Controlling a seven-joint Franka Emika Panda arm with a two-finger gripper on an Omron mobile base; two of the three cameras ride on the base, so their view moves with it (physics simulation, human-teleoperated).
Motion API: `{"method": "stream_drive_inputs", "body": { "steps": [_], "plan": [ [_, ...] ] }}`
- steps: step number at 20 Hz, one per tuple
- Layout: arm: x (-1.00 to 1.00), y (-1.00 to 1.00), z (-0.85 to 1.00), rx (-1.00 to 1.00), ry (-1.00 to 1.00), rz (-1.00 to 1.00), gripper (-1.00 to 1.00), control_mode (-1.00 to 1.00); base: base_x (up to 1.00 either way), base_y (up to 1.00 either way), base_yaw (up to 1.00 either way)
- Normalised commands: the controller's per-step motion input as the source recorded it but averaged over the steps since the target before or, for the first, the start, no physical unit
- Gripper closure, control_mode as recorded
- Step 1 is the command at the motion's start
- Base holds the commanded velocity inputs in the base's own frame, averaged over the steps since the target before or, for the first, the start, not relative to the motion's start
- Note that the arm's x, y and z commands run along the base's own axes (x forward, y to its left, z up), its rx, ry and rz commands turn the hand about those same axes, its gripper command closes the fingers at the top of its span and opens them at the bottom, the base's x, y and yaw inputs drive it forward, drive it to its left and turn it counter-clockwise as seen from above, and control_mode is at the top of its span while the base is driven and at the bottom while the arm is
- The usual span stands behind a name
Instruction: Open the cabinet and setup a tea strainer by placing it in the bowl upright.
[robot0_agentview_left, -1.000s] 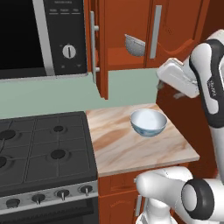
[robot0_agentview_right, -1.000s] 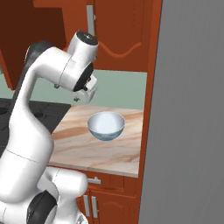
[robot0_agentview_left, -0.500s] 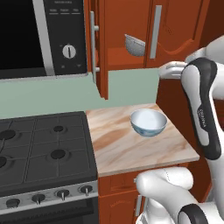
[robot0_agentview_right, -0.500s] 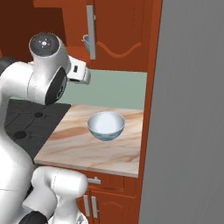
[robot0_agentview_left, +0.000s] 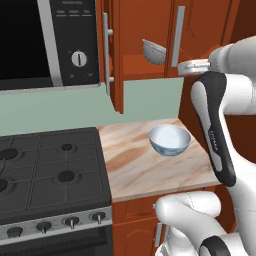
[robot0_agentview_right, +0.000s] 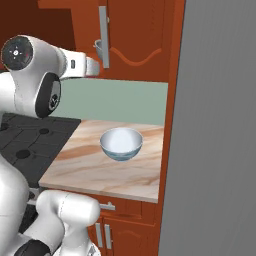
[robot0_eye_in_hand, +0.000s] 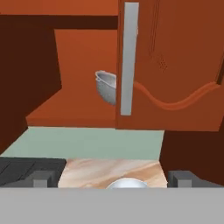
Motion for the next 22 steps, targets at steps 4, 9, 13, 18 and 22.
{"method": "stream_drive_inputs", "body": {
  "steps": [4, 9, 13, 18, 22],
  "plan": [
    [0.07, -0.19, 0.46, 0.03, 0.01, -0.25, -1.00, -1.00, 0.00, 0.00, 0.00],
    [0.35, -0.42, 0.09, 0.27, 0.22, -0.08, -1.00, -1.00, 0.00, 0.00, 0.00],
    [0.26, -0.26, 0.00, 0.21, 0.07, -0.01, -1.00, -1.00, 0.00, 0.00, 0.00],
    [0.20, 0.00, 0.00, 0.01, 0.00, 0.07, -1.00, -1.00, 0.00, 0.00, 0.00],
    [0.43, 0.01, 0.00, -0.02, -0.05, 0.03, -1.00, -1.00, 0.00, 0.00, 0.00]
  ]
}}
